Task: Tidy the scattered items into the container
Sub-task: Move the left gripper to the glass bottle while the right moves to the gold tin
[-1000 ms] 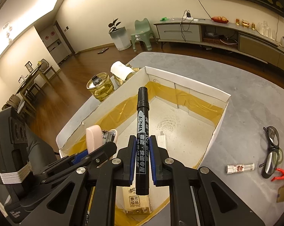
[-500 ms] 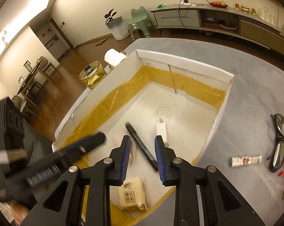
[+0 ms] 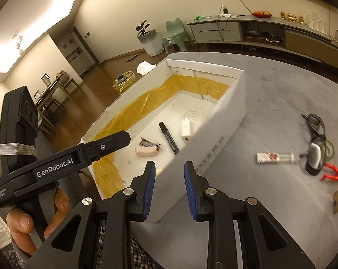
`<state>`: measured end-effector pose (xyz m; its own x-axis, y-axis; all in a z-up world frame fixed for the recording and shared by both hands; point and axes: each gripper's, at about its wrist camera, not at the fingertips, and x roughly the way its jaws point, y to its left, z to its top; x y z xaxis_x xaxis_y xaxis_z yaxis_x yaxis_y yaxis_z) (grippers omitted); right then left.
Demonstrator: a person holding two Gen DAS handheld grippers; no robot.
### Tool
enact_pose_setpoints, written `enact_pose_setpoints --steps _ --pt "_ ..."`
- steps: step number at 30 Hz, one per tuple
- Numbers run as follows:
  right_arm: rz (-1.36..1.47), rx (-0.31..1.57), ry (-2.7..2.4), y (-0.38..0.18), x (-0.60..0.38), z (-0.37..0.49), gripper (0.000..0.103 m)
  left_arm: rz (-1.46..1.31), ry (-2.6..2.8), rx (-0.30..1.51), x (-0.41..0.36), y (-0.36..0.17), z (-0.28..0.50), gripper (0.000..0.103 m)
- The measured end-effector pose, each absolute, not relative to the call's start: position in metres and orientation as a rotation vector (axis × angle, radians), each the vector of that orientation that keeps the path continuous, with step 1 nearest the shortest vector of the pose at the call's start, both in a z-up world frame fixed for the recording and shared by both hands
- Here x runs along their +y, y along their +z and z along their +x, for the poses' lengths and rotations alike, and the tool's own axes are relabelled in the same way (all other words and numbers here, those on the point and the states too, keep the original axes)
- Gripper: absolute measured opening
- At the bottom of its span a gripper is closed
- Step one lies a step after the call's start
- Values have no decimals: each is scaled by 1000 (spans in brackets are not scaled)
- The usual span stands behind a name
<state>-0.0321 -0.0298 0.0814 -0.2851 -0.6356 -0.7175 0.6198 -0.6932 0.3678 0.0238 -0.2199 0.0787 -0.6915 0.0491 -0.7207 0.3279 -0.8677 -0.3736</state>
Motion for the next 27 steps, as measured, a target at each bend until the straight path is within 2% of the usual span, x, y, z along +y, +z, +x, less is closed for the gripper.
enact_pose_setpoints --steps 3,17,27 --pt "1149 -68 -2054 81 1 -26 29 1175 -2699 638 -191 82 25 45" --pt "1215 -245 -2100 54 99 -23 29 1310 -2746 408 -102 77 16 45" --pt "1221 -199 -2208 42 124 -31 33 1385 -2773 200 -46 64 -12 45"
